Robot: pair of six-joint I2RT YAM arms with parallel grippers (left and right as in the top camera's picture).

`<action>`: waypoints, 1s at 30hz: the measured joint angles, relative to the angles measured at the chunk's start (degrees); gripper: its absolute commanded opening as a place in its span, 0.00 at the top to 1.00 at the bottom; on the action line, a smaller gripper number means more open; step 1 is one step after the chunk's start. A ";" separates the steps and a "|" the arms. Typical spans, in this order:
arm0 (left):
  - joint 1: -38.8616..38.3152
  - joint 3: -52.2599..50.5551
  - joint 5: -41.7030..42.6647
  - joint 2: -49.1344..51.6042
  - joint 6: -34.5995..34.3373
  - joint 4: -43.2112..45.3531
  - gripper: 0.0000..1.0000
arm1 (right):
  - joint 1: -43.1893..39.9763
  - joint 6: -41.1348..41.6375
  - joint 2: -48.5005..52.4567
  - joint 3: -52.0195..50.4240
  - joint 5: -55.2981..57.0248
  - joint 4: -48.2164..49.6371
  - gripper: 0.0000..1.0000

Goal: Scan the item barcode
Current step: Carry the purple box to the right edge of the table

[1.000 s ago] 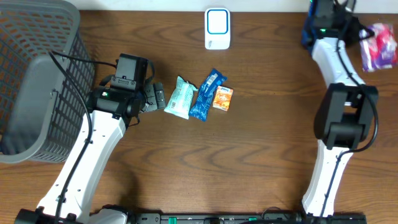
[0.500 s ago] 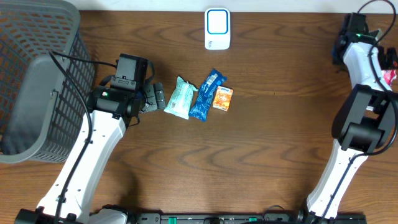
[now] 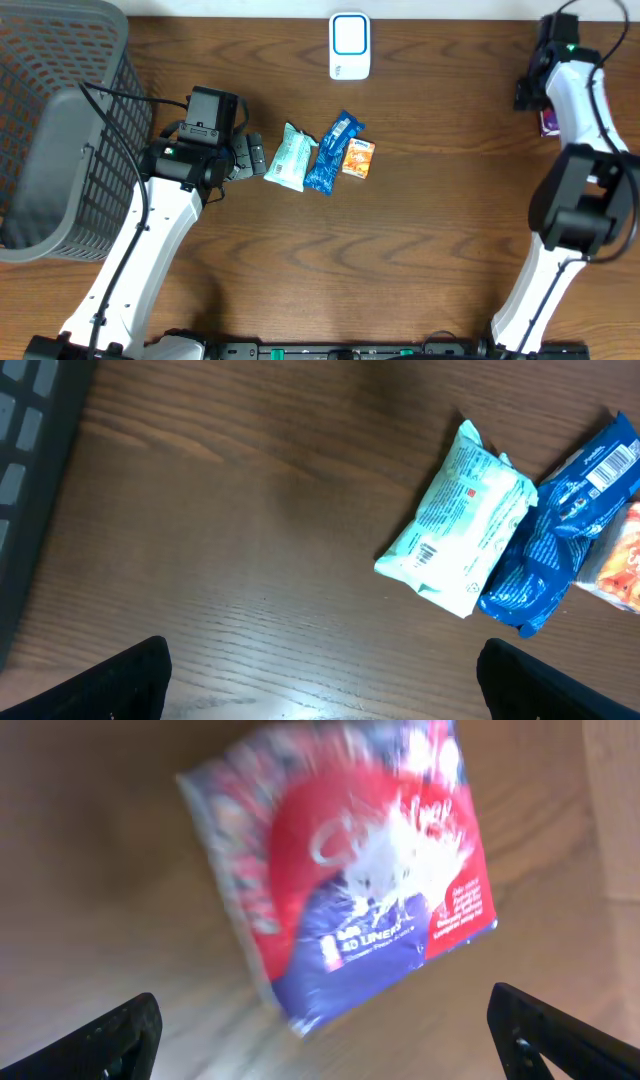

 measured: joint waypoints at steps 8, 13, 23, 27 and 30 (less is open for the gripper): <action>0.00 0.00 0.00 0.00 0.00 0.02 0.02 | -1.77 1.20 -11.69 3.02 -15.93 0.42 0.99; 0.00 0.00 0.00 0.00 -0.02 0.04 0.02 | -2.03 1.14 -7.72 3.08 -22.99 -0.79 0.99; 0.00 0.00 0.00 0.00 0.00 0.02 0.02 | -3.19 0.90 7.37 2.36 -27.74 4.87 0.99; 0.00 0.00 0.00 0.00 0.00 0.02 0.02 | -6.10 0.87 10.47 2.36 -28.22 7.04 0.99; 0.02 0.00 0.00 0.00 -0.02 0.02 0.02 | -8.98 0.81 11.43 2.43 -28.44 8.68 0.99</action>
